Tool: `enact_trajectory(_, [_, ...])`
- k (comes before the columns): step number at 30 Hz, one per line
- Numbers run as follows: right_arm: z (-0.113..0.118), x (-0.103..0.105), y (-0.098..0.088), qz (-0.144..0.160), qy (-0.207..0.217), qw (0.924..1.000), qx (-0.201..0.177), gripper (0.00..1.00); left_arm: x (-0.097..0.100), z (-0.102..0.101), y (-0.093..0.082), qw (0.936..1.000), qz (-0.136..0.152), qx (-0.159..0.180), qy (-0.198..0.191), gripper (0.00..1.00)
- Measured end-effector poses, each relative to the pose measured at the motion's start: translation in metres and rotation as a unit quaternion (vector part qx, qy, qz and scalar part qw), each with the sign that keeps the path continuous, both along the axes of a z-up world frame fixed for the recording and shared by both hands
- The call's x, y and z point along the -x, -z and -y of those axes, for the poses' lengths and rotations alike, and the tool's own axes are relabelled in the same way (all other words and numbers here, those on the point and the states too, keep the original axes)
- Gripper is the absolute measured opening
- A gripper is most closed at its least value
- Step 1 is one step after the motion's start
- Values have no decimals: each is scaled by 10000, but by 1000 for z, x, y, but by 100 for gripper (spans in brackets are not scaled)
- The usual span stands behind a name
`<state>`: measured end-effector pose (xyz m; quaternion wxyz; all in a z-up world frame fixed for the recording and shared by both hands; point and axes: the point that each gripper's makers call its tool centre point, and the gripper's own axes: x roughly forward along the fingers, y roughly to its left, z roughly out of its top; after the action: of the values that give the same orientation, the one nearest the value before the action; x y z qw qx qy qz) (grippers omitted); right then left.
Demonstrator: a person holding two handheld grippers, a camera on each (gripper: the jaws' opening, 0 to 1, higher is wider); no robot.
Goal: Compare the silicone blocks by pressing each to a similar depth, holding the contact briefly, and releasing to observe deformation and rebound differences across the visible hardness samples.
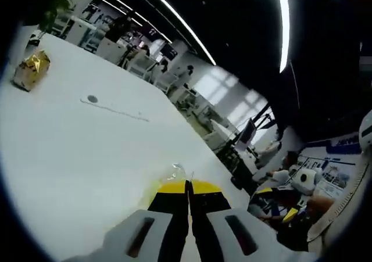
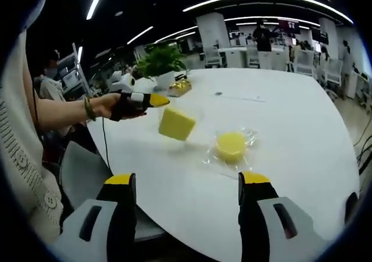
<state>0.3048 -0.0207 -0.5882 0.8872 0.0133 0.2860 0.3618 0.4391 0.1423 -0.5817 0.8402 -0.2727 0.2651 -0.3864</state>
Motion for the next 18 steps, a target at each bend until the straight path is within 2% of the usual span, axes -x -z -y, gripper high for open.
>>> enact_trajectory(3, [-4,1,-11,279,-28,9994,-213,67,6,5,-13,10000,-7,75,43,0])
enact_trajectory(7, [-5,4,-20,463,-27,9983,-347,68,17,12,-32,9998,85,49,190,0])
enact_trajectory(9, [-4,3,-22,529,-33,9979,-384,68,22,16,-39,9996,124,45,243,0])
enact_trajectory(14, [-7,7,-26,645,-100,9971,-387,67,39,27,-65,9980,434,6,462,0])
enact_trajectory(18, [-13,12,-27,682,-196,9966,-425,67,51,31,-83,9965,586,105,594,0])
